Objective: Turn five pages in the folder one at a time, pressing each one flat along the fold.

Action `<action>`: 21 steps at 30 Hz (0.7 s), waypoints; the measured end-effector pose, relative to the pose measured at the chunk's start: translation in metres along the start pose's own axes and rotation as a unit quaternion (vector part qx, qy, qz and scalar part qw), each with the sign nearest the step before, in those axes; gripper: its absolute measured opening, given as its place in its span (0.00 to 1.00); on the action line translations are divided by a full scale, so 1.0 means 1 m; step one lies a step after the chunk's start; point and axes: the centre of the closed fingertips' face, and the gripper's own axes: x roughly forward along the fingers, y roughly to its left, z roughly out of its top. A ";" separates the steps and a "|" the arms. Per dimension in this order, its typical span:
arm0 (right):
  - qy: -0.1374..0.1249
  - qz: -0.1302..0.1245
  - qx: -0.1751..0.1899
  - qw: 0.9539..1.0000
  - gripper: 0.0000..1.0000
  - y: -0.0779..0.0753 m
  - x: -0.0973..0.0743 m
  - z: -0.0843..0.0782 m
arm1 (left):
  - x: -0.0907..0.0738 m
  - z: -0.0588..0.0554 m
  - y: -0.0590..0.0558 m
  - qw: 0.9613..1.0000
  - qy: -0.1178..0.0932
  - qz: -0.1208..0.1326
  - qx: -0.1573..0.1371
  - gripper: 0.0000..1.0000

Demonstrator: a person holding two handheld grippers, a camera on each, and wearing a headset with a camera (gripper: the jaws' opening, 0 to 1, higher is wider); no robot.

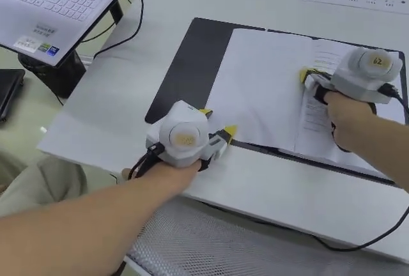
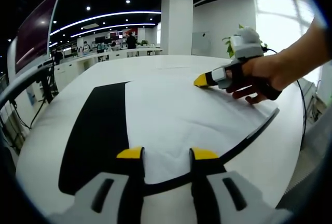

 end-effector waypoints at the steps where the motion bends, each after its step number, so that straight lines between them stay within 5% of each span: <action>1: 0.000 0.002 0.004 1.000 0.00 0.003 -0.003 -0.002 | 0.000 0.000 0.000 1.000 0.000 0.000 0.000 0.33; 21: 0.008 0.009 0.012 1.000 0.00 0.019 -0.031 -0.022 | 0.000 -0.001 0.003 1.000 -0.005 0.000 -0.001 0.33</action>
